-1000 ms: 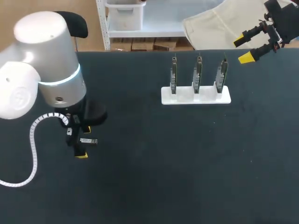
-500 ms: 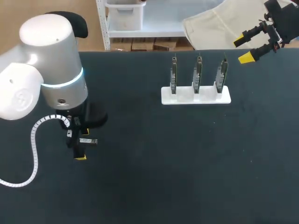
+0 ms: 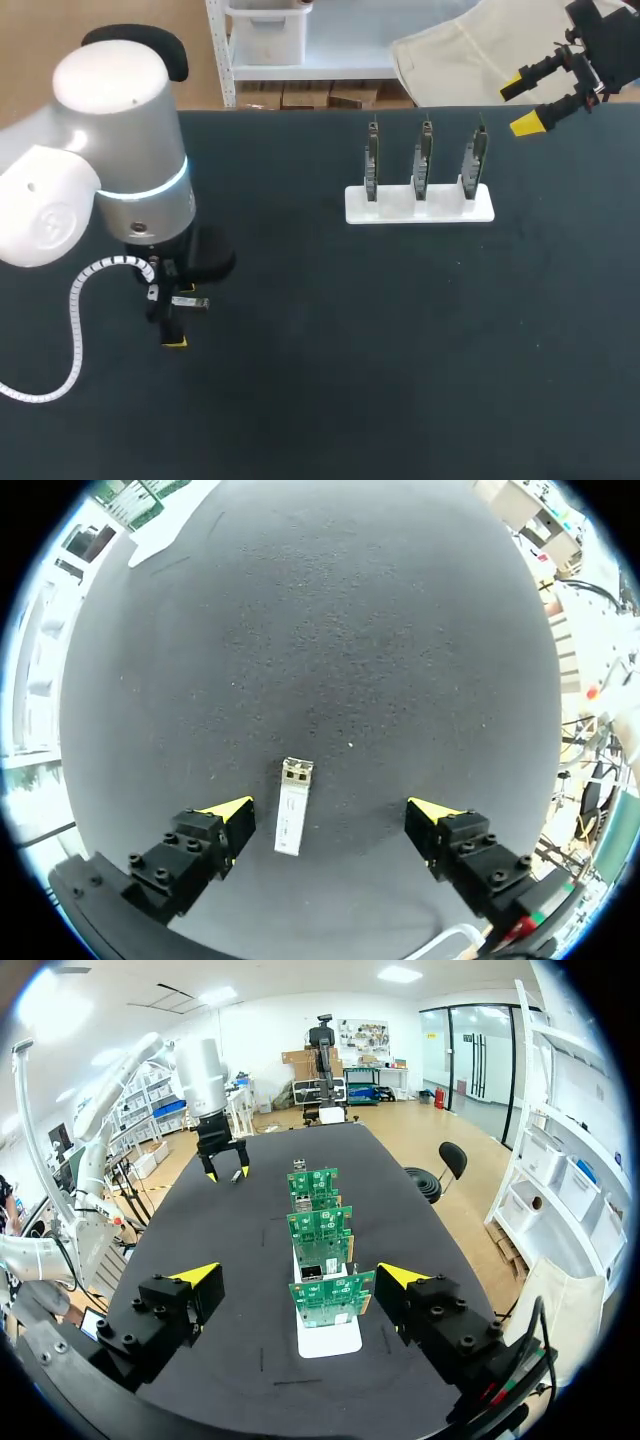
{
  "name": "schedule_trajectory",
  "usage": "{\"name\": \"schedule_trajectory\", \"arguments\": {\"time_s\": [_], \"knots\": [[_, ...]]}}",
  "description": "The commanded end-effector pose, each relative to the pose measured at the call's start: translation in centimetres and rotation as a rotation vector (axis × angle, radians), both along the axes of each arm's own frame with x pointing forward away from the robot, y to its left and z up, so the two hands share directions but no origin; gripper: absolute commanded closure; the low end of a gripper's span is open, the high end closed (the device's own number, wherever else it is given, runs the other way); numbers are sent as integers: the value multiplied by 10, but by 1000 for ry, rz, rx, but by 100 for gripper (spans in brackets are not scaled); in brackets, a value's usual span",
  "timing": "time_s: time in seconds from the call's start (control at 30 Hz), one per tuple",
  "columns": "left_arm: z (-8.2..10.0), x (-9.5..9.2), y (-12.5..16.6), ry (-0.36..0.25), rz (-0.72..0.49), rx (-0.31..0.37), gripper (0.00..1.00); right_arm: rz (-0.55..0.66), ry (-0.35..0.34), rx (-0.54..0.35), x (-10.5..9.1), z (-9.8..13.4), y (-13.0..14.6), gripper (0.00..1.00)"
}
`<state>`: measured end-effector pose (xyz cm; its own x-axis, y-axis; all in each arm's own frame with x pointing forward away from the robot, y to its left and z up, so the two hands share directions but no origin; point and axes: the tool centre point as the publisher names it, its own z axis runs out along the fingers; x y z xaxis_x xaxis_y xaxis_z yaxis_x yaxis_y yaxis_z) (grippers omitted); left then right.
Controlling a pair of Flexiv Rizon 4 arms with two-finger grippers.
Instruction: Pick up the optical module with the left hand, and insert it into the network port with the right hand.
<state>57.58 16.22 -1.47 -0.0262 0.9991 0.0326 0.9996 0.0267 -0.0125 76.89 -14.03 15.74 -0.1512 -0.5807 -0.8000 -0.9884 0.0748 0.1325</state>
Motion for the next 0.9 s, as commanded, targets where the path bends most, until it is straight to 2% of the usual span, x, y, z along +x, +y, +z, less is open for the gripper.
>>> {"name": "schedule_trajectory", "arguments": {"time_s": [0.03, 0.57, 0.6, 0.67, 0.7, 0.9], "knots": [[0, 0, 1, -4, 9, 8, 0, -4, -4, -1, -2, 0, 0, 0], [0, 3, 7, -12, 43, 10, 0, -4, -4, -1, -2, 0, 0, 0], [0, 3, 7, -12, 42, 9, 11, -4, -4, -1, -2, 0, 0, 0], [0, 3, 7, -6, 42, 5, 98, -4, -4, -1, -2, 0, 0, 0], [0, 3, 8, -5, 40, 5, 100, -4, -4, -1, -2, 0, 0, 0], [-2, 1, 6, -2, 44, 7, 100, -4, -4, -1, -2, 0, 0, 0]]}}
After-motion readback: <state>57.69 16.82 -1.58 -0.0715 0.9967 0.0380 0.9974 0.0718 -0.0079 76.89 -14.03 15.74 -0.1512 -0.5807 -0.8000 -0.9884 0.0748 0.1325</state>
